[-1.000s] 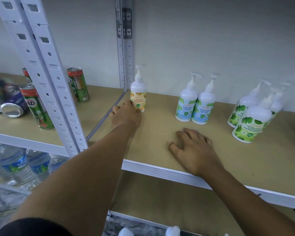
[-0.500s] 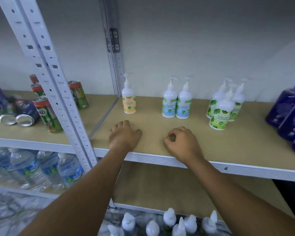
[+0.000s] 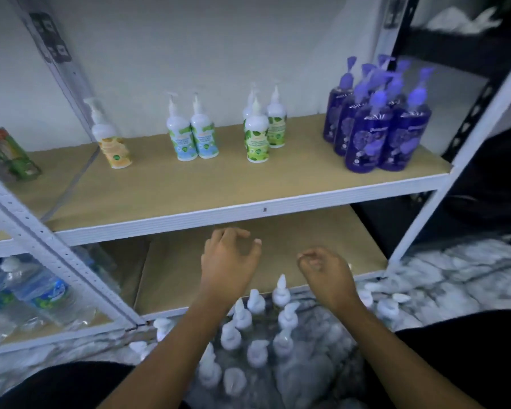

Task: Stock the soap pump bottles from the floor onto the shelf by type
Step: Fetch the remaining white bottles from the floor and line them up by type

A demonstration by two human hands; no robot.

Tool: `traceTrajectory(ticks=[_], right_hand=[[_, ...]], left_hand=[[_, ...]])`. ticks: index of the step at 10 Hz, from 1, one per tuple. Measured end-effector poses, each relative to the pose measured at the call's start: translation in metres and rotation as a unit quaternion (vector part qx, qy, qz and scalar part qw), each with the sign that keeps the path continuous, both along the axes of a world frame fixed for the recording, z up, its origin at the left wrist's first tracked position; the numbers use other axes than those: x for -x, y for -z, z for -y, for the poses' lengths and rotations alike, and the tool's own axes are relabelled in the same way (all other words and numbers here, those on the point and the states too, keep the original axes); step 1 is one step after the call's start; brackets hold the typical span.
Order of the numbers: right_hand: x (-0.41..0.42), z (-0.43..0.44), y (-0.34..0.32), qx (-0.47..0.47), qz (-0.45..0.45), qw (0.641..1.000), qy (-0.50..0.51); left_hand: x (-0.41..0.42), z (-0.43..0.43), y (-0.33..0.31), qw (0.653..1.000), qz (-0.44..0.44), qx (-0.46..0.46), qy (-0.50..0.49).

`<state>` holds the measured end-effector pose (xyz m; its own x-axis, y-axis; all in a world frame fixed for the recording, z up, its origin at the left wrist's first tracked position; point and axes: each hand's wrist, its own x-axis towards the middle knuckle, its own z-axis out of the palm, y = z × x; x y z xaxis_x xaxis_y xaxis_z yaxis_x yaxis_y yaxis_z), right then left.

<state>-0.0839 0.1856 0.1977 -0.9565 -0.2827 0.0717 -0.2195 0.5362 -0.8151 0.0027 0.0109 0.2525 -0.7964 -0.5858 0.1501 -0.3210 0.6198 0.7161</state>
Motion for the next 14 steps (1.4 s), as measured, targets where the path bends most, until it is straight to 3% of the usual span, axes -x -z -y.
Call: traceTrajectory(ticks=[1,4,5,6,8,9,10,12,14], right_hand=[[-0.004,-0.04,0.023,-0.001,0.111,0.991,0.079],[-0.007,-0.12,0.099,-0.07,0.294,0.933,0.196],[0.01,-0.136,0.132,-0.239,0.296,0.895,0.234],[0.033,-0.142,0.161,-0.27,0.306,0.875,0.259],[0.069,-0.136,0.153,-0.181,0.356,0.894,0.204],[0.088,-0.134,0.157,-0.139,0.347,0.912,0.167],[0.103,-0.13,0.23,-0.107,0.368,0.9,0.208],[0.111,-0.127,0.27,-0.107,0.327,0.909,0.235],[0.089,-0.129,0.218,-0.155,0.316,0.909,0.221]], left_hand=[[0.014,-0.045,0.028,0.996,0.008,-0.07,0.053],[0.064,-0.144,0.114,0.961,0.119,-0.214,0.124],[0.083,-0.155,0.149,0.948,0.175,-0.224,0.146],[0.106,-0.157,0.182,0.938,0.216,-0.215,0.165],[0.168,-0.144,0.258,0.925,0.248,-0.169,0.233],[0.194,-0.139,0.288,0.923,0.26,-0.097,0.266],[0.215,-0.14,0.309,0.921,0.256,-0.069,0.284],[0.236,-0.152,0.342,0.913,0.326,-0.063,0.237],[0.212,-0.159,0.316,0.932,0.286,-0.078,0.208]])
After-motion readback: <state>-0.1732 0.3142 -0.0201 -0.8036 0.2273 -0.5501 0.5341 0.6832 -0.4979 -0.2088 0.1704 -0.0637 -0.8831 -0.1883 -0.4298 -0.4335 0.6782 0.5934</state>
